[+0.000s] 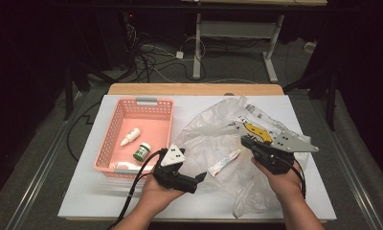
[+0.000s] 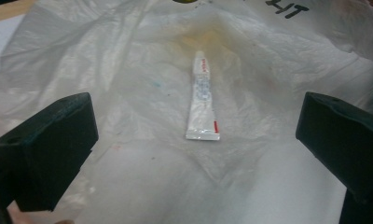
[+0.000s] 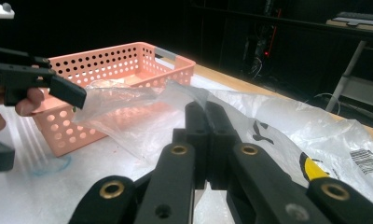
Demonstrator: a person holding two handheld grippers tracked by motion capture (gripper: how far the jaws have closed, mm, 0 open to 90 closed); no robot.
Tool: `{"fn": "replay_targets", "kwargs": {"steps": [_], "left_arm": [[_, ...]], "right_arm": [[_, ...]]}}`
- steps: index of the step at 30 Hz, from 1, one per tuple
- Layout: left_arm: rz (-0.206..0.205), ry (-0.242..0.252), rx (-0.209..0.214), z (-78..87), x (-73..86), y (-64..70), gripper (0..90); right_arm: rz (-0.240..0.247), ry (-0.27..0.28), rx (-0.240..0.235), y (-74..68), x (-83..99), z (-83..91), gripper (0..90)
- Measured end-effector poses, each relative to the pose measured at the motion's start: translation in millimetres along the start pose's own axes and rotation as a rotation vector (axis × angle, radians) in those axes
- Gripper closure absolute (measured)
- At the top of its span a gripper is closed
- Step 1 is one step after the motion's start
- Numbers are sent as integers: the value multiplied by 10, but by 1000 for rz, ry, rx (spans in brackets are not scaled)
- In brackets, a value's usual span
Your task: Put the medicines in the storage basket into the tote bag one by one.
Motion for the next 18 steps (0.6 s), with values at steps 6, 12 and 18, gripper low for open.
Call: {"fn": "replay_targets", "kwargs": {"steps": [6,12,18], "left_arm": [[-17,-15,-29,97,44,-92,0],[8,0,-34,237,90,-209,0],[20,20,-96,376,109,-345,0]], "right_arm": [[2,-3,-3,-3,8,-13,900],[-5,-3,-1,5,14,-10,900],[-6,-4,-1,1,11,-10,900]]}}
Point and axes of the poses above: each handheld gripper's, and its own axes: z roughly backward along the jaws, x roughly out of its underside, y roughly to its right, the point moved 2 cm from there along -z, roughly forward along the jaws, and after that the axes turned 5 degrees about z, right-handed, at the moved point
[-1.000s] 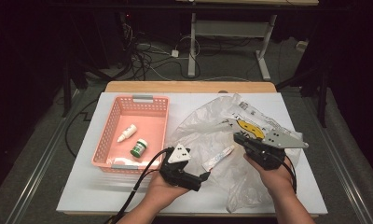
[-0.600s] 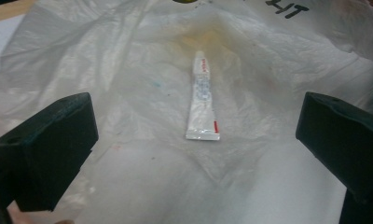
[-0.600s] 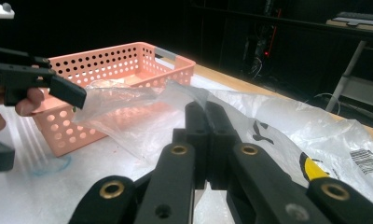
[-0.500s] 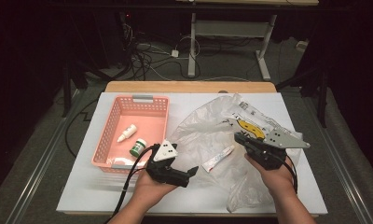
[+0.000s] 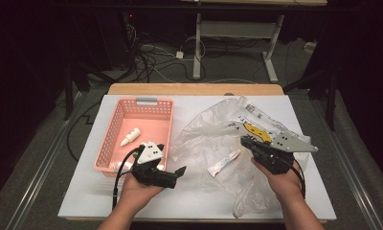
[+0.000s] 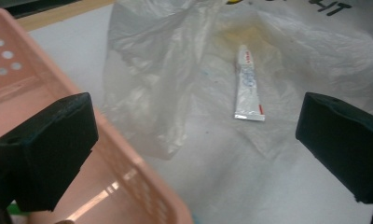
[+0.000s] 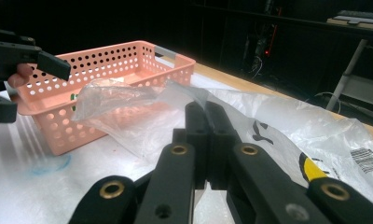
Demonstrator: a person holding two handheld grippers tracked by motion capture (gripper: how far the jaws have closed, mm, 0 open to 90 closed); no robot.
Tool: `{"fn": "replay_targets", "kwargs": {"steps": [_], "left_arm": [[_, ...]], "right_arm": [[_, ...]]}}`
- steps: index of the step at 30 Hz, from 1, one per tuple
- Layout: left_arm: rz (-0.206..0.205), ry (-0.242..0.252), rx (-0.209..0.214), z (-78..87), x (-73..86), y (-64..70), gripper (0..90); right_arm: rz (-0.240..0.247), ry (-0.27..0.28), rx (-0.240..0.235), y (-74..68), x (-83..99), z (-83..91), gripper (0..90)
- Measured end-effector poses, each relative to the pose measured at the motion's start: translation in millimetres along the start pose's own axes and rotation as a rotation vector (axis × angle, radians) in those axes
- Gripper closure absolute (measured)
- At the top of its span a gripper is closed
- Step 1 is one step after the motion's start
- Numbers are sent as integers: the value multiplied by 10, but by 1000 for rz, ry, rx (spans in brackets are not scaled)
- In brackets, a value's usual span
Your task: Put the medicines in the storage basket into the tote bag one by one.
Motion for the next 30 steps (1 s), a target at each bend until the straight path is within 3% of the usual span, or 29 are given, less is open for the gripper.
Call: {"fn": "replay_targets", "kwargs": {"steps": [4,8,15,19,30], "left_arm": [[8,5,-26,78,-4,-121,0],[42,19,-56,168,10,-267,0],[88,22,-125,315,50,-518,0],[94,15,-170,391,79,-630,0],[147,9,-215,498,160,-857,0]], "right_arm": [[2,2,-1,3,1,-1,900],[4,2,3,5,-1,2,900],[6,5,3,8,-4,4,900],[6,4,5,11,-3,3,900],[6,4,6,10,-5,6,900]]}}
Point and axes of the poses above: each handheld gripper's, and its own axes: z roughly backward along the jaws, x roughly out of its underside, y roughly to its right, the point moved 2 cm from there along -z, roughly forward along the jaws, and after that the axes turned 5 degrees about z, right-handed, at the moved point
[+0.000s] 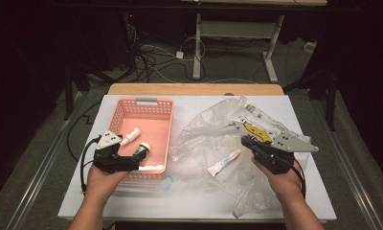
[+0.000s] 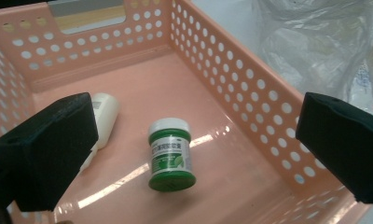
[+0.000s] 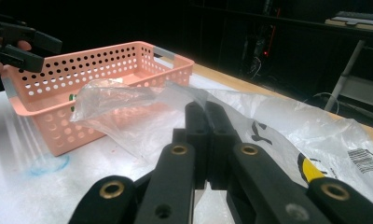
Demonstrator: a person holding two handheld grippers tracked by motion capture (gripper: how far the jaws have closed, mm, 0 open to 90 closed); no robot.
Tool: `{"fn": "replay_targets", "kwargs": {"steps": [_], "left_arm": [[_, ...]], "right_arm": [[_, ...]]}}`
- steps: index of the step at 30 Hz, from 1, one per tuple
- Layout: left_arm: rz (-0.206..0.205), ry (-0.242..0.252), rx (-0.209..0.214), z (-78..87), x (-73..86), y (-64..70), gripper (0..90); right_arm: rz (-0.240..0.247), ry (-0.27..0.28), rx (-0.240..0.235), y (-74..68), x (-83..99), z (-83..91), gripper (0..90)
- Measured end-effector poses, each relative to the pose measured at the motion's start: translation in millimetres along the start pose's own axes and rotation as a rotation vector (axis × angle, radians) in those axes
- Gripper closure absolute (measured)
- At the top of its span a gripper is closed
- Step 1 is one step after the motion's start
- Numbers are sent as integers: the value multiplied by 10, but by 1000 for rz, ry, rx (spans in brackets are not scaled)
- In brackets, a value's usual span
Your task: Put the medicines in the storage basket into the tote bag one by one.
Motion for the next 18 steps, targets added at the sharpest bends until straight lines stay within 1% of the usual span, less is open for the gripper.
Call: {"fn": "replay_targets", "kwargs": {"steps": [2,5,8,12,15,17,18], "left_arm": [[12,-1,-6,6,8,-35,0],[22,-7,-6,0,14,-53,0],[18,-15,-6,-10,9,-51,0],[30,-14,-4,-30,-6,-40,0],[25,-25,-9,-62,-50,-25,0],[30,-24,-2,-76,-98,-14,0],[23,-32,-8,-83,-122,-9,0]], "right_arm": [[1,0,-2,0,-1,3,900],[-1,0,0,0,-2,4,900],[3,0,-1,0,-3,3,900],[1,-1,1,-2,-4,5,900],[-2,1,2,2,-5,4,900],[-2,2,0,5,-2,0,900],[0,1,0,5,-1,-4,900]]}}
Point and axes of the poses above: each handheld gripper's, and its own axes: z roughly backward along the jaws, x roughly out of its underside, y roughly to its right, the point moved 2 cm from there along -z, roughly forward along the jaws, and after that the axes turned 5 degrees about z, right-handed, at the moved point
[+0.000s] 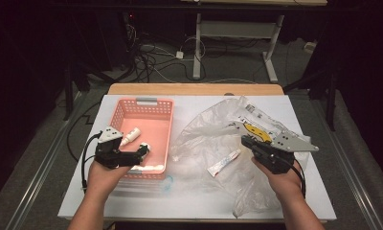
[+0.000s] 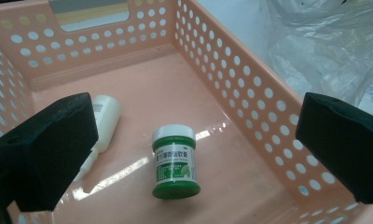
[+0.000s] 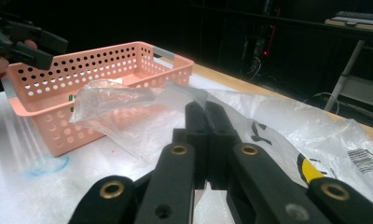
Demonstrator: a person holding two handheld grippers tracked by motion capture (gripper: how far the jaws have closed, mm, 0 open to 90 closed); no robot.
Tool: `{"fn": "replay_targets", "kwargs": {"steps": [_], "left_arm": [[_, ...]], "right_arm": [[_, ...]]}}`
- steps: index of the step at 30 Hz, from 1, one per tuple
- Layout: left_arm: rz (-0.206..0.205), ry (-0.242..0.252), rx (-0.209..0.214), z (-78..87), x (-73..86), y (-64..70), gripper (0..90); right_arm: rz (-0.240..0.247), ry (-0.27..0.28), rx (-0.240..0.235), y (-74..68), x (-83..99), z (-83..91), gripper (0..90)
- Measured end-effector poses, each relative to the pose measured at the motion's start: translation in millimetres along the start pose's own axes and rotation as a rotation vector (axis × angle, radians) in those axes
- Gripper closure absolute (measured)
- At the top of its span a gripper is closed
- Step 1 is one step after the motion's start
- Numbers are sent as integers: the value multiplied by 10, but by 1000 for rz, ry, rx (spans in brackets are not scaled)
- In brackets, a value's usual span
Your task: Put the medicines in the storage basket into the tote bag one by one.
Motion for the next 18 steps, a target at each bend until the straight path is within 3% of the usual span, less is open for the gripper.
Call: {"fn": "replay_targets", "kwargs": {"steps": [4,9,12,18], "left_arm": [[-23,-16,-20,-42,-87,-7,0],[-14,-56,-13,-122,-168,-40,0],[-49,-112,-26,-210,-212,-30,0],[-49,-226,-26,-410,-273,-68,0]], "right_arm": [[2,-1,-6,-13,-4,-14,900],[0,2,-4,-6,-9,-8,900],[-2,2,-3,1,-7,-9,900],[0,-4,-5,-9,1,-17,900]]}}
Point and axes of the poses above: each handheld gripper's, and its own axes: z roughly backward along the jaws, x roughly out of its underside, y roughly to its right, the point moved 2 cm from there along -z, roughly forward along the jaws, and after that the axes turned 5 degrees about z, right-handed, at the moved point
